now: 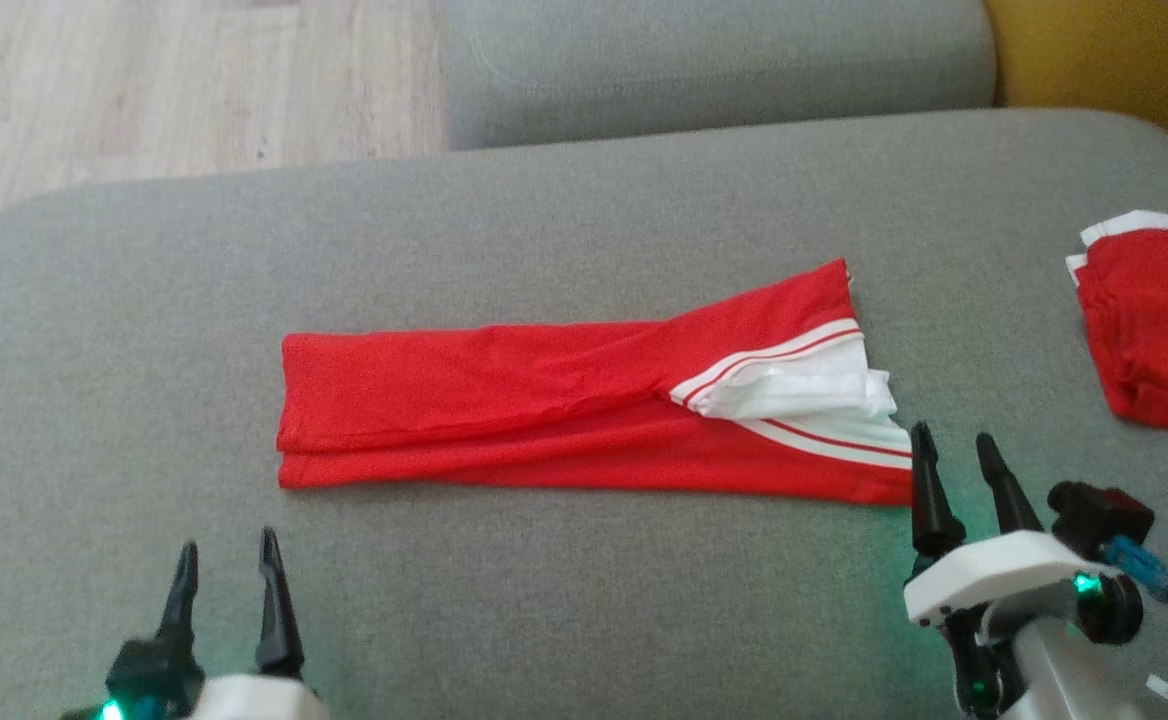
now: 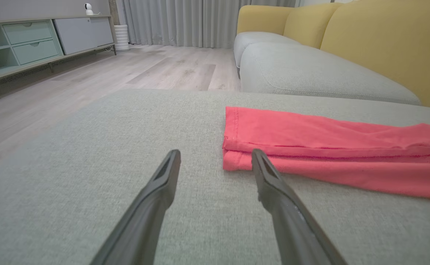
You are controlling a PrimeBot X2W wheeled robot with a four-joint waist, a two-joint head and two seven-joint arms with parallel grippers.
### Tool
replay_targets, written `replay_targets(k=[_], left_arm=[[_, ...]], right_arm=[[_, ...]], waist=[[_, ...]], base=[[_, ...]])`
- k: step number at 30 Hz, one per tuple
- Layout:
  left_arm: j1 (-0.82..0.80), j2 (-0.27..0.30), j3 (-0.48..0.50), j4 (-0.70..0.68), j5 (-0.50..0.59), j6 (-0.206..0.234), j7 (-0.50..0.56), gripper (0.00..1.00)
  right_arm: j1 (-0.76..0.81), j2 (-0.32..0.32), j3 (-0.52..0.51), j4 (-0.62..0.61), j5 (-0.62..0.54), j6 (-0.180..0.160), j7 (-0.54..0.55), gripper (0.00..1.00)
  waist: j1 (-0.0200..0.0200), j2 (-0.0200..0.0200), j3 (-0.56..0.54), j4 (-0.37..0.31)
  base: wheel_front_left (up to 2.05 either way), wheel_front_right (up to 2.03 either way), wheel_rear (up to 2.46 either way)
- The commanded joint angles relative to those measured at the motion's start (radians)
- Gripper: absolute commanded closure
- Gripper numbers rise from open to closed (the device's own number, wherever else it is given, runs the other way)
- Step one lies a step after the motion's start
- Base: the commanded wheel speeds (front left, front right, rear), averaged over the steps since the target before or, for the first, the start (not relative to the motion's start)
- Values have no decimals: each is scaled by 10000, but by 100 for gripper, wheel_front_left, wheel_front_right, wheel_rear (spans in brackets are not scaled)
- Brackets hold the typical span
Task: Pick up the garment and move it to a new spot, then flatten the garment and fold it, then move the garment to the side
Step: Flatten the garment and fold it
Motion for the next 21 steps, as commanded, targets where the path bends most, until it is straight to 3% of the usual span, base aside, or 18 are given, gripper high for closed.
replay_targets(k=[1, 14, 21], left_arm=[[-132, 36, 355, -434, 45, -46, -53, 0], [-87, -42, 14, -705, -33, -217, -53, 0], [-539, -43, -614, -526, -324, -202, -53, 0]], right_arm=[[-219, 91, 184, -228, -107, 33, -119, 0], [-1197, 114, 222, 379, -409, 33, -109, 0], [-2857, 115, -613, 2132, -1385, 33, 515, 0]], waist=[[2, -1, -164, 57], [2, -1, 238, 352], [2, -1, 922, 666]], base=[[0, 0, 0], [0, 0, 0], [0, 0, 0]])
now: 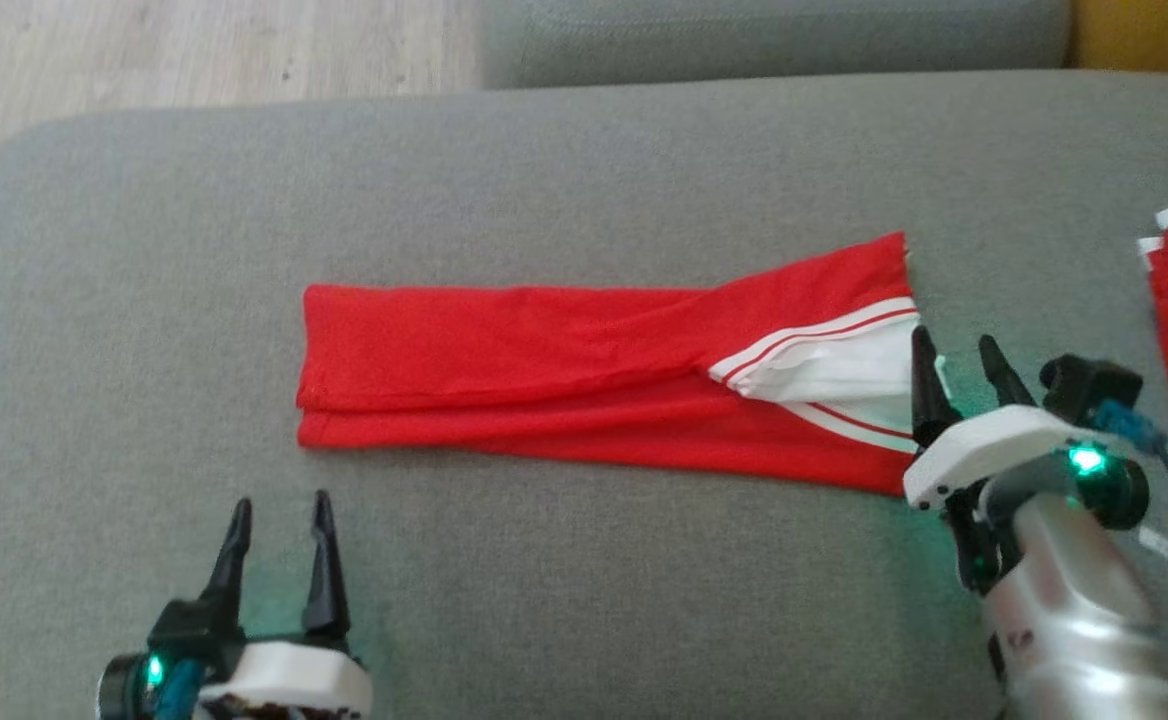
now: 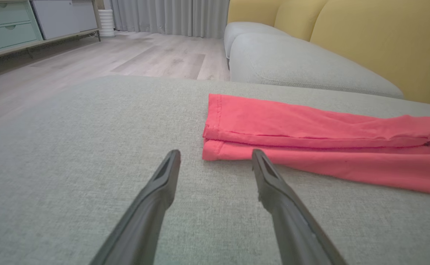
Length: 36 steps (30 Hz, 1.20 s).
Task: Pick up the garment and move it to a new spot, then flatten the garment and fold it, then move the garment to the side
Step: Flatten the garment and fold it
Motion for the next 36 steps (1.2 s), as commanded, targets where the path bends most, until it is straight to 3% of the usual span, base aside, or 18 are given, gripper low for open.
replay_targets(k=[1, 8, 11, 12, 13, 15, 16, 21, 26, 32, 36], left_arm=[[-485, 22, 146, -183, -82, 45, -53, 0], [-769, 21, -158, 174, -299, 32, -53, 0], [-784, 21, -152, 190, -307, 42, -53, 0], [-781, 21, -147, 185, -307, 38, -53, 0], [-777, 21, -141, 180, -311, 35, -53, 0], [-780, 21, -139, 177, -321, 37, -53, 0], [-788, 21, -160, 179, -334, 44, -53, 0], [-857, 21, -305, 149, -389, 44, -53, 0], [-756, 21, -445, 153, -449, -1, -53, 0], [-489, 20, -752, 255, -536, -78, -53, 0], [-485, 20, -1049, 319, -614, -134, -53, 0]], right_arm=[[-426, 15, -5, 186, -234, 33, 157, 0], [-695, 16, -71, 1713, 197, 33, 415, 0], [-526, 16, 1022, 1999, 1504, 33, 519, 0], [-448, 16, 1391, 1905, 1944, 33, 555, 7], [-362, 16, 1766, 1807, 2325, 33, 625, 20], [-234, 16, 2361, 1637, 2950, 33, 707, 95], [-204, 16, 2561, 1617, 3174, 33, 726, 100], [-463, -37, 2444, 2086, 3405, 33, -4, 100], [-638, -683, 1944, 2164, 3422, 33, -508, 100], [-913, -1869, 1888, 1554, 3003, 33, -625, 100], [-1360, -1648, 2583, 398, 2866, 33, -599, 100]], waist=[[-1, -1, 256, 203], [-1, -1, 581, 527], [-1, -1, 681, 594], [-1, -1, 701, 597], [-1, -1, 723, 590], [-1, -1, 752, 561], [-1, -1, 760, 545], [-1, -1, 718, 445], [-1, -1, 506, 241], [-1, -1, 271, -78], [-1, -1, 203, -81]], base=[[0, 0, 0], [0, 0, 0], [0, 0, 0], [0, 0, 0], [0, 0, 0], [0, 0, 0], [0, 0, 0], [0, 0, 0], [0, 0, 0], [0, 0, 0], [0, 0, 0]])
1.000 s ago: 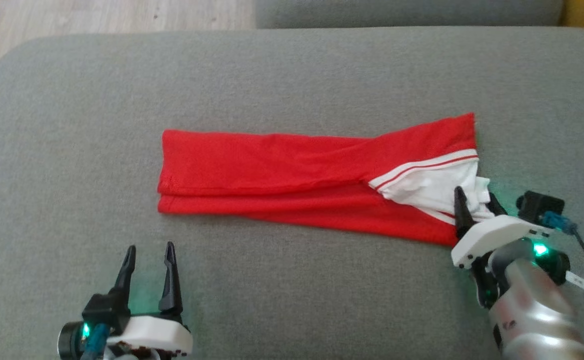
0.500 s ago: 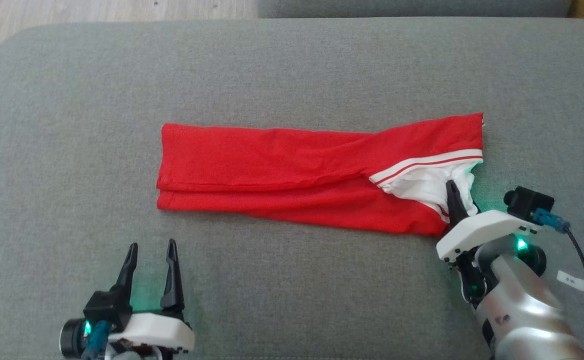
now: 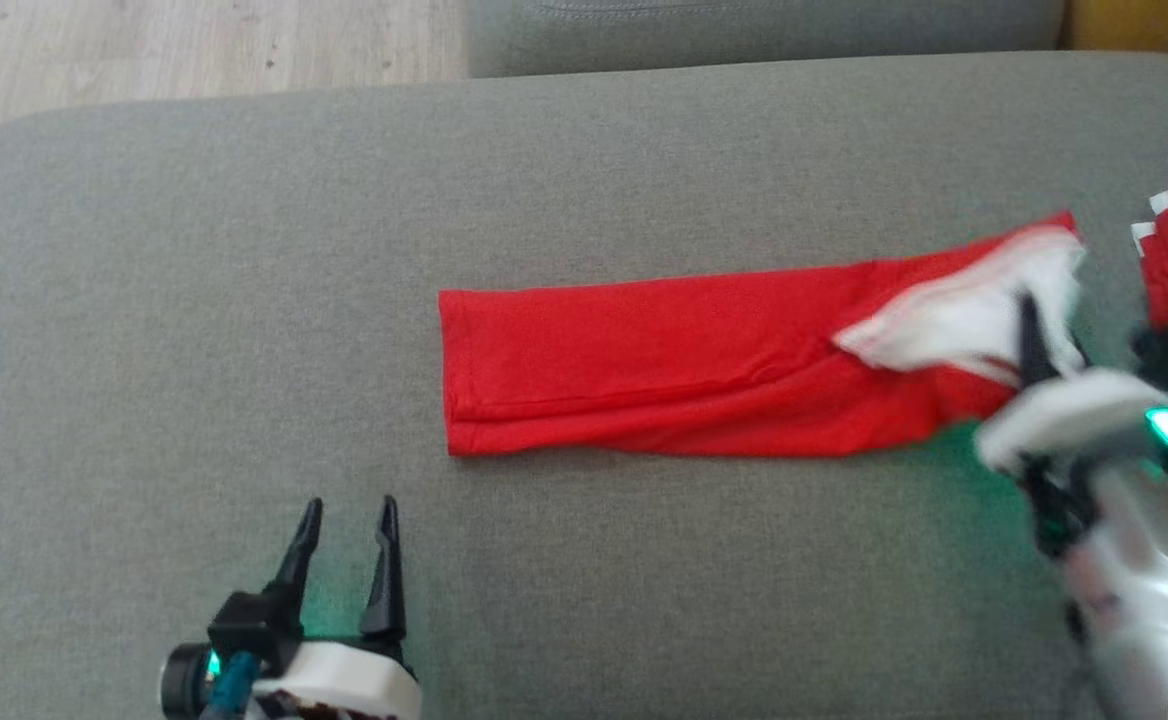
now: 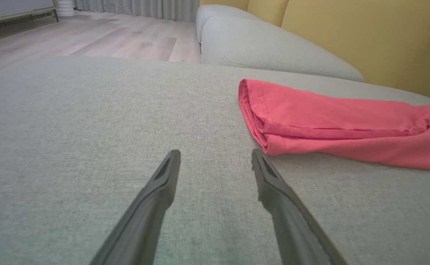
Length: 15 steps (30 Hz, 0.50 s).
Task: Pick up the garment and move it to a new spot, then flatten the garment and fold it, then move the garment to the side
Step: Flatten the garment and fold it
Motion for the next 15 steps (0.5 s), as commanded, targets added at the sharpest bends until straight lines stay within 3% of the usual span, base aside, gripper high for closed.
replay_targets(k=[1, 9, 15], left_arm=[[-128, 38, 175, -244, -179, -76, -53, 0], [-271, 38, -483, -305, -459, -242, -53, 0], [-428, 37, -910, -434, -457, -315, -53, 0]], right_arm=[[-598, 388, 522, -777, 84, 33, -9, 100], [-275, 1486, 2848, -3755, 1317, 33, 1257, 100], [-15, 1692, 3437, -4067, 1557, 33, 1647, 100]], waist=[[0, -1, -28, 62], [0, -1, -45, 1223], [0, -1, 51, 2418]], base=[[0, 0, 0], [0, 0, 0], [0, 0, 0]])
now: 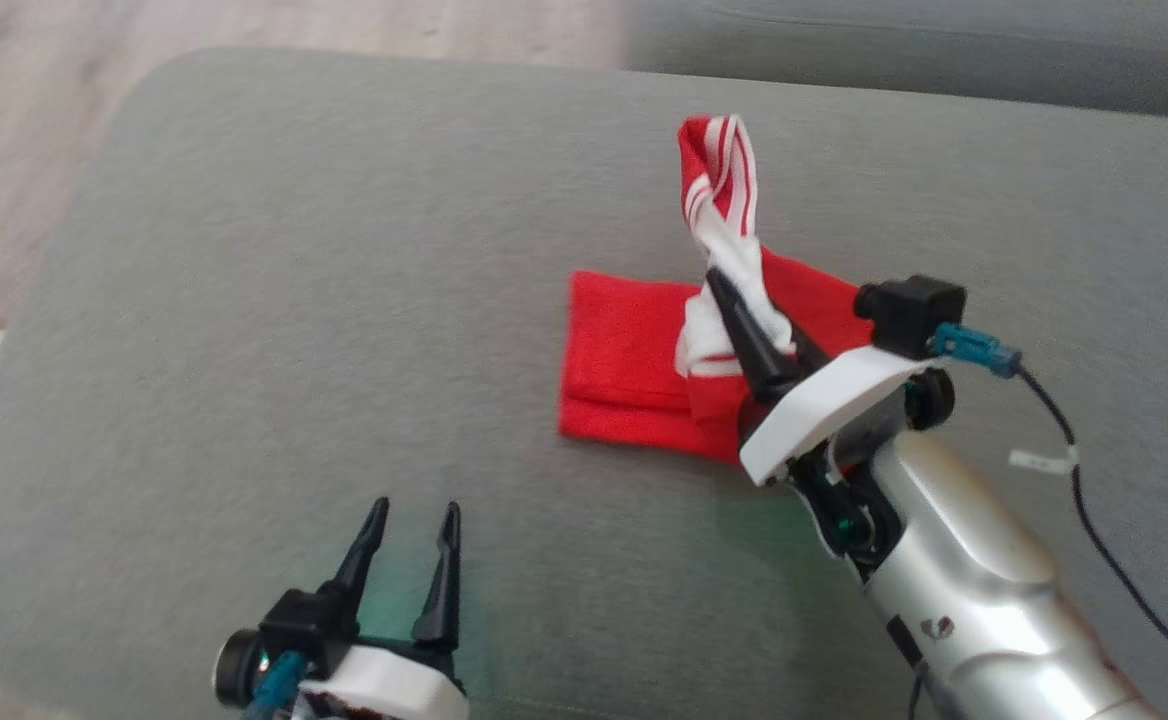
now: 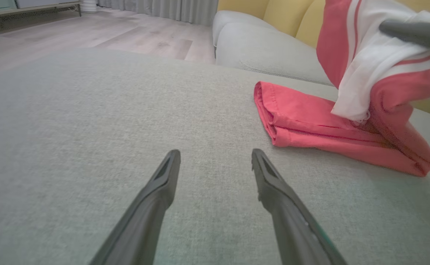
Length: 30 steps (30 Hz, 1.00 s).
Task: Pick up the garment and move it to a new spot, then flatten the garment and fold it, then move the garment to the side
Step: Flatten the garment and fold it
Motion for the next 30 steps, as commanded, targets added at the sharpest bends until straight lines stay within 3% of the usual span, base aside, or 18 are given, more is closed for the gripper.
replay_targets(k=[1, 7, 13, 14, 15, 16, 20, 24, 30], left_arm=[[-462, 28, 147, -322, -12, -40, -53, 0], [-705, 28, -202, -321, -117, -28, -53, 0], [-667, 28, -121, -306, -167, 60, -53, 0], [-664, 28, -86, -290, -170, 70, -53, 0], [-671, 28, -51, -281, -174, 79, -53, 0], [-687, 28, -8, -275, -175, 91, -53, 0], [-801, 28, 162, -265, -71, 107, -53, 0], [-950, 28, 467, -279, 127, 141, -53, 0], [-1117, 28, 963, -357, 560, 255, -53, 0]], right_arm=[[-183, 239, 101, -176, -12, 35, -17, 100], [-311, 345, -246, 1389, -771, 35, -154, 100], [-358, 373, -313, 2562, -1406, 35, -351, 100], [-338, 374, -182, 2537, -1322, 35, -389, 80], [-310, 375, -32, 2425, -1145, 35, -462, 11], [-279, 375, 53, 2300, -870, 35, -541, 0], [-241, 377, 548, 1557, 215, 35, -1015, 0], [-238, 377, 443, 1620, 292, 35, -1490, 0], [-31, 268, -1553, 2177, -1302, 35, -1822, 0]], waist=[[0, -1, 110, 884], [0, -1, 199, 1697], [0, -1, 203, 1503], [0, -1, 191, 1401], [0, -1, 183, 1306], [0, -1, 174, 1202], [0, -1, 95, 728], [0, -1, -65, 143], [0, -1, -333, -708]], base=[[0, 0, 0], [0, 0, 0], [0, 0, 0], [0, 0, 0], [0, 0, 0], [0, 0, 0], [0, 0, 0], [0, 0, 0], [0, 0, 0]])
